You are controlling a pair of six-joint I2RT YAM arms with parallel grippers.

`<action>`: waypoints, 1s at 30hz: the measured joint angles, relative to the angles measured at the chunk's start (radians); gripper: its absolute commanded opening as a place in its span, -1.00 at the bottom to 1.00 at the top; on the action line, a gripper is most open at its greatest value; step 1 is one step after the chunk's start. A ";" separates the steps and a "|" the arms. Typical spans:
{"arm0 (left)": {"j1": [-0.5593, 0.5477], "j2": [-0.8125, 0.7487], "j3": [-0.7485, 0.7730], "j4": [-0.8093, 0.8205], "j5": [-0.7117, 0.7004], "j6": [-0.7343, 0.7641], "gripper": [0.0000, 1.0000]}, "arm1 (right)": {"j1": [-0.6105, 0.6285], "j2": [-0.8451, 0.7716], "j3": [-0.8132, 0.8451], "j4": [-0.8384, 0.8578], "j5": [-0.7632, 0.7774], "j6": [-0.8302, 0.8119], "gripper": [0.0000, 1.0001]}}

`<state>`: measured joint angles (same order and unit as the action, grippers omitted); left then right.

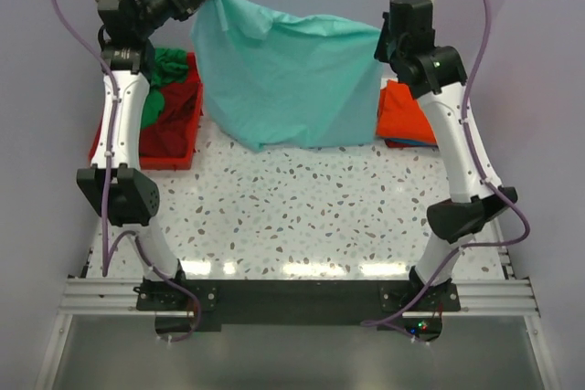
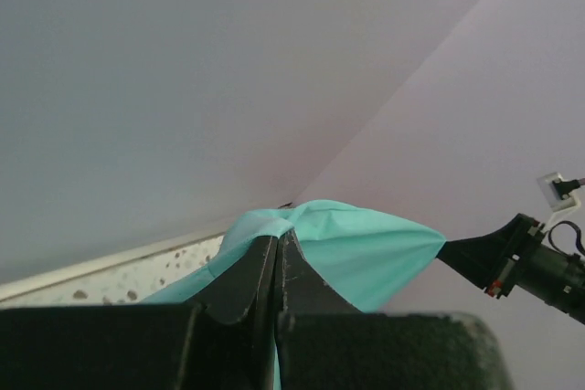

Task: Fold and stack the t-shirts
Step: Flatten the tshirt out

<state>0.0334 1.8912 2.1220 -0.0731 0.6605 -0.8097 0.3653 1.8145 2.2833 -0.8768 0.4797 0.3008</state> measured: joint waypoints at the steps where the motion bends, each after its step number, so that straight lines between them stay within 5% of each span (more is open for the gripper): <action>1: 0.003 -0.010 -0.005 0.057 0.021 -0.029 -1.00 | 0.000 -0.021 0.000 0.006 -0.002 -0.001 -1.00; 9: 0.006 -0.242 -0.216 0.240 0.084 -0.088 -1.00 | 0.000 -0.340 -0.237 0.098 -0.062 0.042 -1.00; 20: 0.006 -0.780 -0.546 0.139 -0.070 0.055 -1.00 | 0.000 -0.747 -0.473 0.082 -0.074 0.124 -1.00; 30: 0.005 -0.814 -0.571 -0.051 -0.136 0.058 -1.00 | 0.000 -0.791 -0.487 -0.129 0.016 0.216 -1.00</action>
<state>0.0380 1.0775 1.5505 -0.1238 0.5243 -0.7517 0.3653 1.0233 1.7966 -1.0058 0.4961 0.5163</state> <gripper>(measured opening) 0.015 0.014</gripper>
